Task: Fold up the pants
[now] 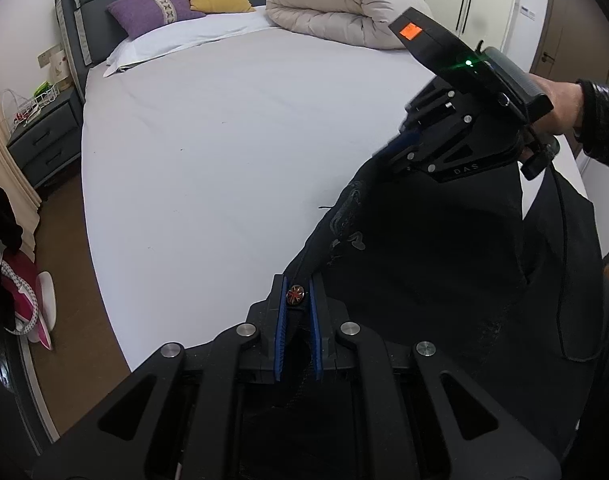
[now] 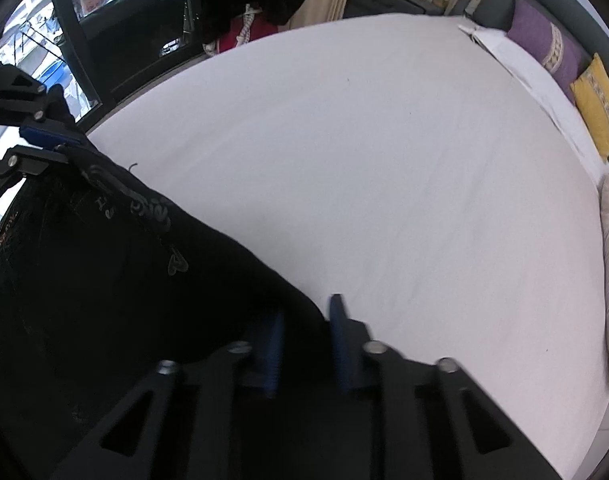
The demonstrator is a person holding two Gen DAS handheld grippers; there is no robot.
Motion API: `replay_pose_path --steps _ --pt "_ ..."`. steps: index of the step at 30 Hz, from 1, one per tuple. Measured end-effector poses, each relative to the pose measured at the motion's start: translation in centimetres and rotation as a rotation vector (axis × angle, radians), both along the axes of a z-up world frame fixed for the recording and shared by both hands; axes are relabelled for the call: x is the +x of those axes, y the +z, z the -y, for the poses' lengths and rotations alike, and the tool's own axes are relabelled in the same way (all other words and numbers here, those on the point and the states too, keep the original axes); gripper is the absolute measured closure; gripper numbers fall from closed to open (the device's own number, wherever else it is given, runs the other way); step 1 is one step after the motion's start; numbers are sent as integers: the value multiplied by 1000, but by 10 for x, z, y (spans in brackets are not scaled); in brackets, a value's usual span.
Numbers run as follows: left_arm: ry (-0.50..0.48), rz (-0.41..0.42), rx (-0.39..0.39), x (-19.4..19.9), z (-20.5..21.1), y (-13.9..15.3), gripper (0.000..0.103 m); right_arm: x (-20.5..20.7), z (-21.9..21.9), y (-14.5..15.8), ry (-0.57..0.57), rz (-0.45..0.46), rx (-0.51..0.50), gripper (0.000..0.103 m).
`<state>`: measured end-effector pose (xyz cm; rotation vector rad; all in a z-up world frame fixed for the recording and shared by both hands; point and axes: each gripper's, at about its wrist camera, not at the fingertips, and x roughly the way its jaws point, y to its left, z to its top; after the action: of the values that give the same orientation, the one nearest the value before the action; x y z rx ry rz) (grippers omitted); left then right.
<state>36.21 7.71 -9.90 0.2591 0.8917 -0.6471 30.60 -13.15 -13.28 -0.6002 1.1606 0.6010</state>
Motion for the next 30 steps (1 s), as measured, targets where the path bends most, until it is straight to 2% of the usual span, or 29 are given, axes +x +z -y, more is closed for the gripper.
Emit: replay_pose_path --steps 3,10,15,19,23,27,30 --pt "13 -3 -15 -3 -3 1 94 -12 -2 4 -35 2 26 94" --pt "34 -17 -69 -29 -5 11 94 -36 -1 17 -164 -24 190 95" --pt "27 -40 -83 -65 -7 13 94 -77 -9 18 -139 -34 250 95" --pt "17 -80 -83 -104 -14 10 94 -126 -6 26 -58 -10 204 96" --pt "-24 -140 -80 -151 -16 4 94 -182 3 31 21 -4 116 96" --pt "-89 -176 -40 -207 3 -1 94 -246 -16 25 168 42 -57 96" --pt "-96 -209 -47 -236 3 -2 94 -282 -21 23 223 40 -104 96"
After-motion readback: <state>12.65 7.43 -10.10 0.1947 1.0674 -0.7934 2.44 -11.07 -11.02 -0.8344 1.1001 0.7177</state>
